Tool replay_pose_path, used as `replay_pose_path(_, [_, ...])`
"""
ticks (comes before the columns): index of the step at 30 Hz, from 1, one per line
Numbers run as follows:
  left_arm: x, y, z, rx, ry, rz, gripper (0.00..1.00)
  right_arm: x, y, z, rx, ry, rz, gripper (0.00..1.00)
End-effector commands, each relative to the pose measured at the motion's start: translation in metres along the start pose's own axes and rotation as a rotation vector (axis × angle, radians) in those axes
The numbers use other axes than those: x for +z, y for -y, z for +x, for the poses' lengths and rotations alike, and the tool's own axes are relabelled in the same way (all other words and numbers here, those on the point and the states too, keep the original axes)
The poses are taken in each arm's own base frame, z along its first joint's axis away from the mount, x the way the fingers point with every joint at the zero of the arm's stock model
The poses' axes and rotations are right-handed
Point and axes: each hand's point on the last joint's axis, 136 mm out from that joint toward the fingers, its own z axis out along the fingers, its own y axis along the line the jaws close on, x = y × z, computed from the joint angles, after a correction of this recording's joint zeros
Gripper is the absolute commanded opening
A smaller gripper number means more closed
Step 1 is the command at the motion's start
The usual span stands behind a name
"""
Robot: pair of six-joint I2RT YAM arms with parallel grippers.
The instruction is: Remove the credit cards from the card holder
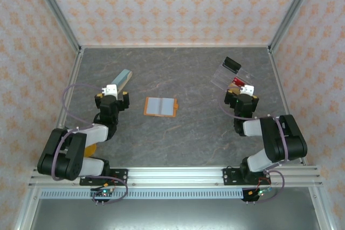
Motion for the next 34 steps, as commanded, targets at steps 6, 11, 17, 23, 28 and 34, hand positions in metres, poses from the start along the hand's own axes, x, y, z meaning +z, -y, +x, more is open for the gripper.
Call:
replay_pose_path(6, [0.024,-0.004,-0.013,-0.03,0.01,-0.024,1.0,0.007,0.005,-0.015,0.032,0.023,0.034,1.0])
replay_pose_path(11, [0.026,-0.007,-0.01,-0.051,0.009,-0.019,1.0,0.011,0.01,-0.015,0.054,0.006,0.047,1.0])
replay_pose_path(17, [0.026,-0.009,-0.009,-0.055,0.008,-0.022,1.0,0.011,0.01,-0.015,0.055,0.006,0.046,1.0])
replay_pose_path(23, [0.027,-0.006,-0.009,-0.048,0.004,-0.01,1.0,0.011,0.009,-0.015,0.055,0.006,0.046,1.0])
replay_pose_path(28, [0.027,-0.006,-0.009,-0.048,0.003,-0.01,1.0,0.011,0.009,-0.015,0.055,0.006,0.046,1.0])
replay_pose_path(34, [0.027,-0.006,-0.009,-0.049,0.003,-0.01,1.0,0.009,0.003,-0.014,0.041,0.011,0.003,1.0])
